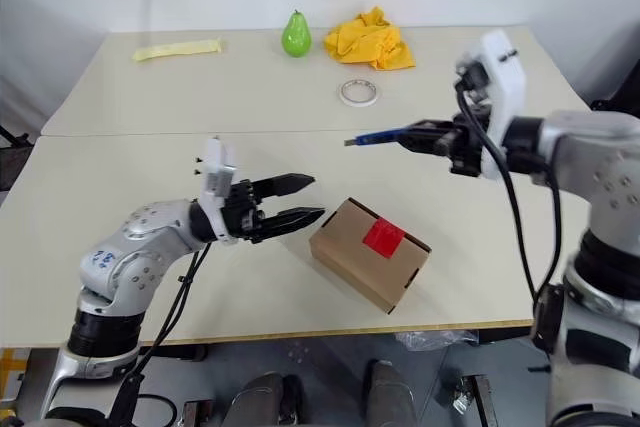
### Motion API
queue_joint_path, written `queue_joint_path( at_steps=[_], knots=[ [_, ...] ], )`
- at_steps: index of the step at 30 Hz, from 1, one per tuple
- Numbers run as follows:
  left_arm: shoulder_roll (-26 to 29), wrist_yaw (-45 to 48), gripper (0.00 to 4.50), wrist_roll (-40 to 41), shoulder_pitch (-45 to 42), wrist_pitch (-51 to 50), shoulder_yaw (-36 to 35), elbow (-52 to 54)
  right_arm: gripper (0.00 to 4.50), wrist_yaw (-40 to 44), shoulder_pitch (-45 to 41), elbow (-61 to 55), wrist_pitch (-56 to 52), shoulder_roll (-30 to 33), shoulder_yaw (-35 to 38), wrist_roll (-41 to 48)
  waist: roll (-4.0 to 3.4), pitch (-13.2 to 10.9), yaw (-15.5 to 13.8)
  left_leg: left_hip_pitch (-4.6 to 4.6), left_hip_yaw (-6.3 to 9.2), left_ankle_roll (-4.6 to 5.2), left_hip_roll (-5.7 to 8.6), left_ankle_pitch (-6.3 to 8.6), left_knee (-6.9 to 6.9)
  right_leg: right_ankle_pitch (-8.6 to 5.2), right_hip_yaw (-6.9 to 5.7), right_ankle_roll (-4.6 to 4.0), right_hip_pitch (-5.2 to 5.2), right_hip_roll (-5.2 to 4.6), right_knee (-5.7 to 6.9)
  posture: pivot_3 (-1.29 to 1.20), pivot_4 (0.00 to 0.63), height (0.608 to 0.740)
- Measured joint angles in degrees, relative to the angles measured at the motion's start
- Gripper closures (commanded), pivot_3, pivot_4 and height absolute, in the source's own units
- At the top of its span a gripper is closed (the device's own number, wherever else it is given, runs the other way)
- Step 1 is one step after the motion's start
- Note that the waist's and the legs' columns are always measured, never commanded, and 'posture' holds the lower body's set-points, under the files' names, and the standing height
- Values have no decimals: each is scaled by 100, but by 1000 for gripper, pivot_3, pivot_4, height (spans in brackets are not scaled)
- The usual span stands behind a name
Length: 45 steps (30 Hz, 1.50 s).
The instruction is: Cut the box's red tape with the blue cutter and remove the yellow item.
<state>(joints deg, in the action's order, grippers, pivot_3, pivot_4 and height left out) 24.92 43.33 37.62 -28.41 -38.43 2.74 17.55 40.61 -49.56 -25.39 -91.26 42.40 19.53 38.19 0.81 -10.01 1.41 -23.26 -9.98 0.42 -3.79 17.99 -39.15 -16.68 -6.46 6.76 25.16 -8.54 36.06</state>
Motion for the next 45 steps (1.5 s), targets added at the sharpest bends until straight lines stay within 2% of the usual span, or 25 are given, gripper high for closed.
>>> queue_joint_path(
  at_steps=[6,8,15,34,45],
  knots=[
    [-21,-281,4045,-277,-74,-406,628,87,4338,-35,592,-659,-95,300,273,299,0,0,7,8,5,2,0,-1,1,1,4,0,-2,1,-1,0,150,740],
    [111,-315,4471,-507,-153,-560,981,208,4338,-36,738,-913,-95,357,397,448,0,0,-10,8,9,2,1,-1,0,1,5,0,-4,1,-2,0,150,740],
    [104,-324,4471,-1101,-172,-583,1570,182,4338,-211,1304,-1438,-95,328,444,794,0,0,-64,8,16,5,2,0,-2,3,6,-1,-8,1,-7,0,150,740],
    [-112,-63,4471,-1278,-467,-593,1586,-278,4338,-675,1916,-1724,148,261,430,1037,0,0,-148,26,56,15,3,0,-10,7,-5,-2,-43,0,-16,0,150,740],
    [-133,163,4471,-1323,-542,-477,1586,-484,4338,-849,1954,-1682,231,393,581,1090,0,0,-150,27,68,15,3,1,-11,7,-16,-2,-52,-1,-16,0,150,740]
  ],
)
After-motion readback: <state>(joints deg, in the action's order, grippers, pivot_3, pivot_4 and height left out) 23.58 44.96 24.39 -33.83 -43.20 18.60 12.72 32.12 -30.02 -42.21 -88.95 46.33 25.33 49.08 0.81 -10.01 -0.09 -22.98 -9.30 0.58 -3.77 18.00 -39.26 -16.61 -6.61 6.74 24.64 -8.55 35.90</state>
